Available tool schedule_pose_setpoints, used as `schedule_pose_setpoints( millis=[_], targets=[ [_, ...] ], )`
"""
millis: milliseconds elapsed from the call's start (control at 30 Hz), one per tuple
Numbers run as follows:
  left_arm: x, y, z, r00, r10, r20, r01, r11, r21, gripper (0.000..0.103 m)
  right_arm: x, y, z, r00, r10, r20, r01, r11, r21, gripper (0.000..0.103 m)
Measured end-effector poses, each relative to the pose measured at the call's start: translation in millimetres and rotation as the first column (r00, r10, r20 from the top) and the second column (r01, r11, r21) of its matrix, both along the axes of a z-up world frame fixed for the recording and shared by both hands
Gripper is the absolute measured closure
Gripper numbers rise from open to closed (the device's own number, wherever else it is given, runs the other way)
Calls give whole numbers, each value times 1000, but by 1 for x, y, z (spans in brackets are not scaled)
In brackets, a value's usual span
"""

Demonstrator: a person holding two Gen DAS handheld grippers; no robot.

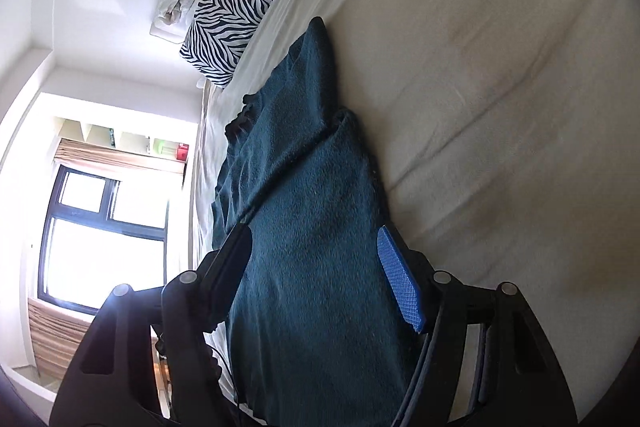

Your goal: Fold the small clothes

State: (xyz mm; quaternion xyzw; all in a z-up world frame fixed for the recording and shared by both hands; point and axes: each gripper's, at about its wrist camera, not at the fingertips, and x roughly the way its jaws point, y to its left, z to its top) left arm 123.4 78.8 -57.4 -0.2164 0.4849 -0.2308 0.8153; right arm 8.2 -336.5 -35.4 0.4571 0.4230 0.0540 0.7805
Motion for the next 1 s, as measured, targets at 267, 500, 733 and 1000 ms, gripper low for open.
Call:
schedule_pose_setpoints(
  millis=[267, 500, 733, 1000],
  targets=[
    [-112, 51, -15, 982, 144, -126, -154, 985, -75, 23, -135, 23, -14, 997, -28, -78, 25, 999, -41, 39],
    [-149, 60, -21, 975, 139, -173, -164, 976, -142, 23, -175, 39, -12, 998, -38, -57, 36, 999, -34, 39],
    [-158, 49, -35, 966, 106, -234, -145, 977, -156, 26, -187, 48, -9, 998, -36, -61, 33, 999, -35, 39],
    [-157, 61, -55, 944, 102, -313, -200, 933, -299, 41, -191, 48, -11, 998, -51, -42, 52, 999, 11, 39]
  ],
)
